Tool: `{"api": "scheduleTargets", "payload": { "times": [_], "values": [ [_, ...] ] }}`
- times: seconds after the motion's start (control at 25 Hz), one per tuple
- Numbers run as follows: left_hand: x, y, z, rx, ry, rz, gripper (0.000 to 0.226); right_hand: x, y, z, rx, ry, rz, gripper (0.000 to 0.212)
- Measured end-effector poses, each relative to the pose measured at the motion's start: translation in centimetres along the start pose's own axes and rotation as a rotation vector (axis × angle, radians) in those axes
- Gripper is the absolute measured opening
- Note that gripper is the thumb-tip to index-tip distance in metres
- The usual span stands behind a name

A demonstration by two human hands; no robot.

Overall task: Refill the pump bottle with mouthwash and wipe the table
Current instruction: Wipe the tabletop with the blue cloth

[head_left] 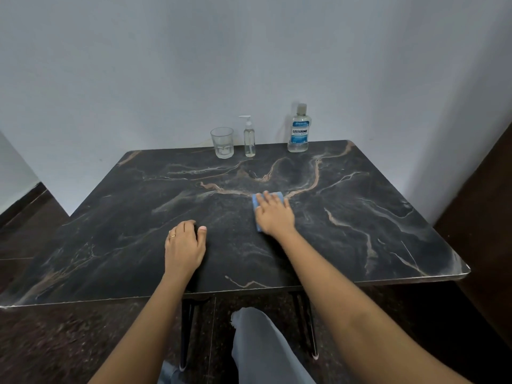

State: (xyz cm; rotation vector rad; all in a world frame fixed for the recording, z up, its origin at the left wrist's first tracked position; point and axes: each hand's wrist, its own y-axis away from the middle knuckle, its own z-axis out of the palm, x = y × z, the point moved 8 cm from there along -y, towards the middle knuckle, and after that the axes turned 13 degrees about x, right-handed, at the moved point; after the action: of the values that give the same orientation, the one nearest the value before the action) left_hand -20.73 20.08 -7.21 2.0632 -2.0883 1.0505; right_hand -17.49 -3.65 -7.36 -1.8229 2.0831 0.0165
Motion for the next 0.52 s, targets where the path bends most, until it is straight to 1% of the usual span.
{"api": "scheduleTargets", "payload": {
  "times": [0.16,0.32,0.44,0.52],
  "values": [
    [1.8,0.7,0.6,-0.011,0.019,0.043,0.038,11.1,0.1,-3.9,0.065,0.068,0.241,0.053],
    [6.3,2.1,2.1,-0.06,0.062,0.124,0.039,22.7,5.3,-8.8,0.128,0.144,0.452,0.052],
    [8.2,2.9,2.5,-0.074,0.093,0.156,0.042,28.5,10.7,-12.1,0.173,0.17,0.595,0.052],
    [8.5,3.3,2.7,-0.073,0.102,0.17,0.042,30.0,14.2,-13.3,0.184,0.187,0.674,0.053]
  ]
}}
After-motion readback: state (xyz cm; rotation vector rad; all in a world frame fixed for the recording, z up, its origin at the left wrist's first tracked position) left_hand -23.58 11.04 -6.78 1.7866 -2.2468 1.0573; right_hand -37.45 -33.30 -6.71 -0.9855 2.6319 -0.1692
